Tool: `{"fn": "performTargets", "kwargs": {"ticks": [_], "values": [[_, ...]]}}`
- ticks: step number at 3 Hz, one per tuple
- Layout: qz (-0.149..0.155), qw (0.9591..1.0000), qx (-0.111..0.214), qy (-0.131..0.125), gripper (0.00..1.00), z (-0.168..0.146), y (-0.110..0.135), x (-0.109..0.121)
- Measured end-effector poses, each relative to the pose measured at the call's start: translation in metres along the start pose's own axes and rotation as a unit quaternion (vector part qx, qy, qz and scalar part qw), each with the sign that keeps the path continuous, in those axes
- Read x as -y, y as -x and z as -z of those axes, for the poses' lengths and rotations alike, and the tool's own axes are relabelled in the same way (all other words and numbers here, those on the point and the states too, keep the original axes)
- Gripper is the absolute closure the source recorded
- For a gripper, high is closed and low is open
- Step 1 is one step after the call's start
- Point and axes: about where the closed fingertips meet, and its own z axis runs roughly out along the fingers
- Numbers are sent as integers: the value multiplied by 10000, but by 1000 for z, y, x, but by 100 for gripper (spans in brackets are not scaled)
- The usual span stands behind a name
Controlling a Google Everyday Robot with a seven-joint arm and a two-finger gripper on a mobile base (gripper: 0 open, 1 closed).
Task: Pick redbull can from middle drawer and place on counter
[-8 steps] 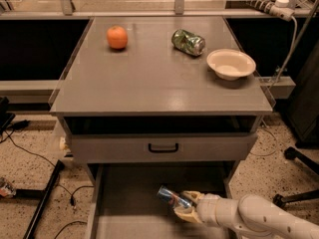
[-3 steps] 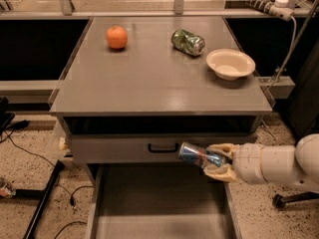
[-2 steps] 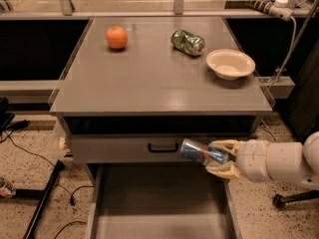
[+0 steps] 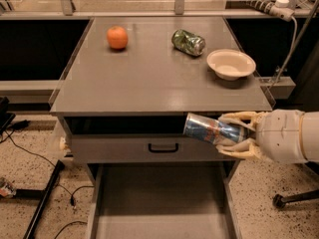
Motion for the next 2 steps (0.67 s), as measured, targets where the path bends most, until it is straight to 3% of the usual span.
{"fn": "performTargets", "kwargs": {"ticks": [1,2], "values": [[0,10000,0,0,100,0,0,0],[-54,10000,-21,-74,100,-17,1,24]]}}
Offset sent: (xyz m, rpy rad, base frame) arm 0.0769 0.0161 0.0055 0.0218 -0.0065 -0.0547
